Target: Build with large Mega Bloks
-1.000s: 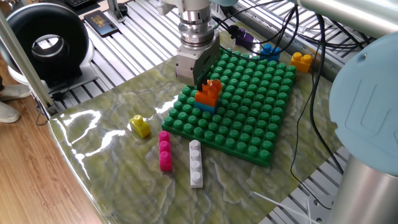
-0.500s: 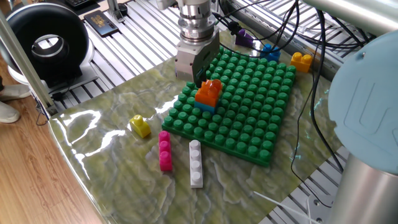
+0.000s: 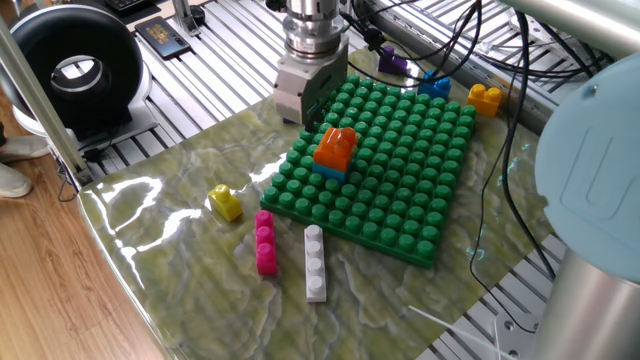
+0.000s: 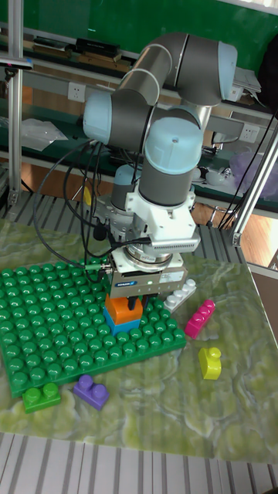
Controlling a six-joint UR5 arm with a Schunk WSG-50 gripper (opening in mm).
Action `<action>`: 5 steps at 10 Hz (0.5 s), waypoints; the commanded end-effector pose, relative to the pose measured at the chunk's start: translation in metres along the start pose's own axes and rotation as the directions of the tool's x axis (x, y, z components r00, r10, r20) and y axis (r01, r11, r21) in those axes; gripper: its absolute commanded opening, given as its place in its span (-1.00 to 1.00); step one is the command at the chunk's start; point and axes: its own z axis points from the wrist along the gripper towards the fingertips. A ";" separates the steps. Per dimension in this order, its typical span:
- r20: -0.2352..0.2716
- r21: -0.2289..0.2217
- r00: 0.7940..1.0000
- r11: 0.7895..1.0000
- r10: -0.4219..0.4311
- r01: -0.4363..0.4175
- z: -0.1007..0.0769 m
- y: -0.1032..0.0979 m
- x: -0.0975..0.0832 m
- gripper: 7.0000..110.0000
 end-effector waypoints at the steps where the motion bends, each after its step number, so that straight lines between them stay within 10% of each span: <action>1: 0.024 -0.011 1.000 1.000 -0.010 0.010 0.002 -0.007 -0.020 -0.71; 5: 0.077 0.038 0.995 0.997 0.064 -0.068 0.001 -0.020 -0.033 -0.71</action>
